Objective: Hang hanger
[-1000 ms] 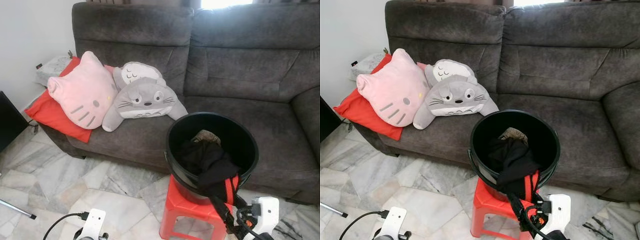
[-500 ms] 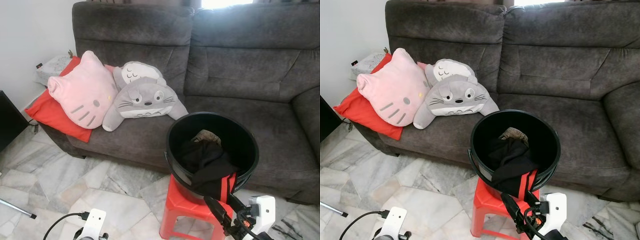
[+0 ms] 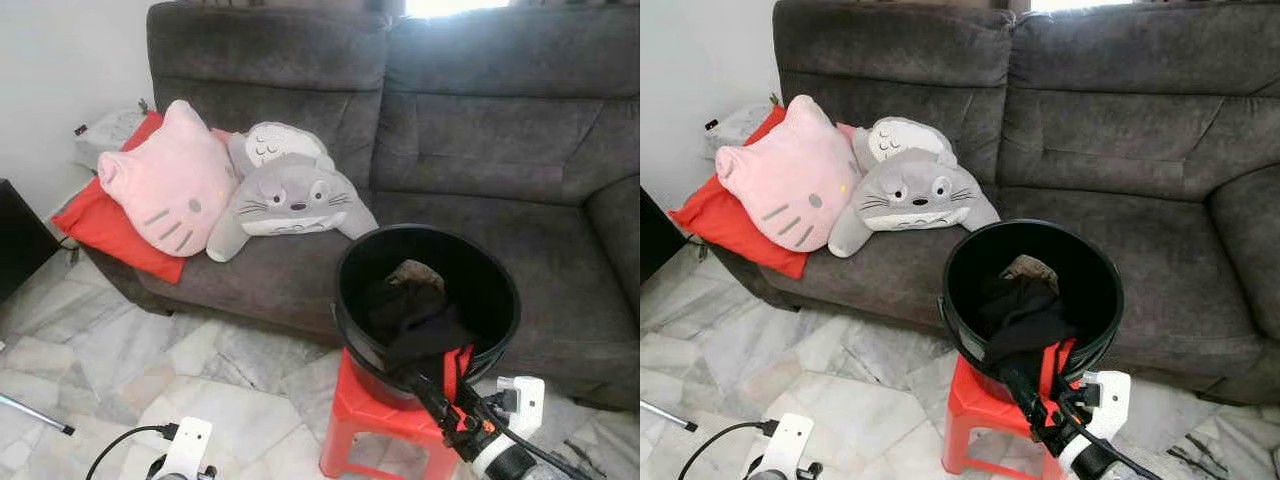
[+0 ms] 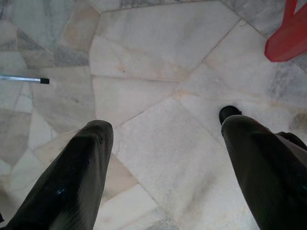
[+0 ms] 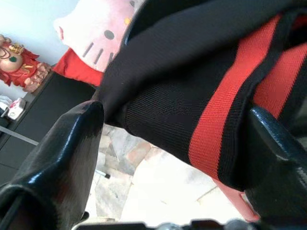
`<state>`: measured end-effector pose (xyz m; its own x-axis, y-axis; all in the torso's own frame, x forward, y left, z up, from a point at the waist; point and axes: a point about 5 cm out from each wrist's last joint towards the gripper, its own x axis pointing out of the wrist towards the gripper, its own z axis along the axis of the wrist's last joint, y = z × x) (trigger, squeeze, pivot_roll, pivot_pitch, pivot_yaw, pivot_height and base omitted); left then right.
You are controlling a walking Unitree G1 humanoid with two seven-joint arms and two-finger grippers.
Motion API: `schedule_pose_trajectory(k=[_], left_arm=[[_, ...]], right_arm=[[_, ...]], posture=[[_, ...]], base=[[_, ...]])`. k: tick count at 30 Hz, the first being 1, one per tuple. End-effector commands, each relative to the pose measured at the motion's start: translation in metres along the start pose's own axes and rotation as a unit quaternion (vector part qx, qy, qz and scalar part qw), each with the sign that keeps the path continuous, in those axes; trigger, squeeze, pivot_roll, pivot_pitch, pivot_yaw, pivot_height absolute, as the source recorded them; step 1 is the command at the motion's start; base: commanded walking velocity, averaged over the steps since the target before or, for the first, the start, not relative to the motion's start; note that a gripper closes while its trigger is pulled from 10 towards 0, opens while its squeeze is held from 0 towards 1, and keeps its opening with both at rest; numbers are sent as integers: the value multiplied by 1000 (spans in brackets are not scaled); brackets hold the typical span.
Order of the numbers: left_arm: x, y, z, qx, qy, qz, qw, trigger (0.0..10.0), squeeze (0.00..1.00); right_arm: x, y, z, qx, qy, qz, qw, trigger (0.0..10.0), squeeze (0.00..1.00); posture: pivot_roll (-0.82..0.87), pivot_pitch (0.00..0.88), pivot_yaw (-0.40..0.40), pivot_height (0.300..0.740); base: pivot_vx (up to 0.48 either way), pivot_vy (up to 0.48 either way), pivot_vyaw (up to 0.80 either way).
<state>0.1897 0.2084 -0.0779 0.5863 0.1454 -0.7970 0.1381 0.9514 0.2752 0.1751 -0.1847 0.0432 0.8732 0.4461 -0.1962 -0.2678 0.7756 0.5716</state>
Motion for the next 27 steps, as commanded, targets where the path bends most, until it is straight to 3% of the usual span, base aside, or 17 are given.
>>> schedule_pose_trajectory(k=[1, 7, 11, 18, 20, 22, 23, 27], left_arm=[[0, 5, 0, 13, 2, 8, 1000, 10000, 0], [0, 5, 0, 13, 2, 9, 1000, 10000, 0], [0, 6, 0, 14, 2, 10, 1000, 10000, 0], [0, 6, 0, 16, 2, 8, 1000, 10000, 0], [0, 6, 0, 16, 2, 8, 1000, 10000, 0], [0, 6, 0, 18, 1, 8, 1000, 10000, 0], [0, 6, 0, 18, 1, 8, 1000, 10000, 0], [0, 5, 0, 18, 1, 8, 1000, 10000, 0]], right_arm=[[2, -5, -1, 10, -1, -6, 1000, 10000, 0], [8, -7, -5, 34, 6, 14, 999, 10000, 0], [5, 7, -3, 62, 6, 86, 994, 10000, 0], [-2, 12, -7, 58, 28, 117, 991, 10000, 0], [-2, 10, -7, 51, 28, 111, 992, 10000, 0], [5, -13, -6, 28, 11, 22, 999, 10000, 0], [6, -17, -6, 27, 9, 9, 1000, 10000, 0], [13, -18, -5, 35, 4, 21, 999, 10000, 0]], posture=[[-284, 0, 85, 740], [-274, 0, 87, 740], [-275, 0, 88, 740], [-278, 0, 92, 740], [-278, 0, 92, 740], [-283, 0, 94, 740], [-283, 0, 94, 740], [-278, 0, 95, 740]], base=[[0, 0, 0], [0, 0, 0], [0, 0, 0], [0, 0, 0], [0, 0, 0], [0, 0, 0], [0, 0, 0], [0, 0, 0]])
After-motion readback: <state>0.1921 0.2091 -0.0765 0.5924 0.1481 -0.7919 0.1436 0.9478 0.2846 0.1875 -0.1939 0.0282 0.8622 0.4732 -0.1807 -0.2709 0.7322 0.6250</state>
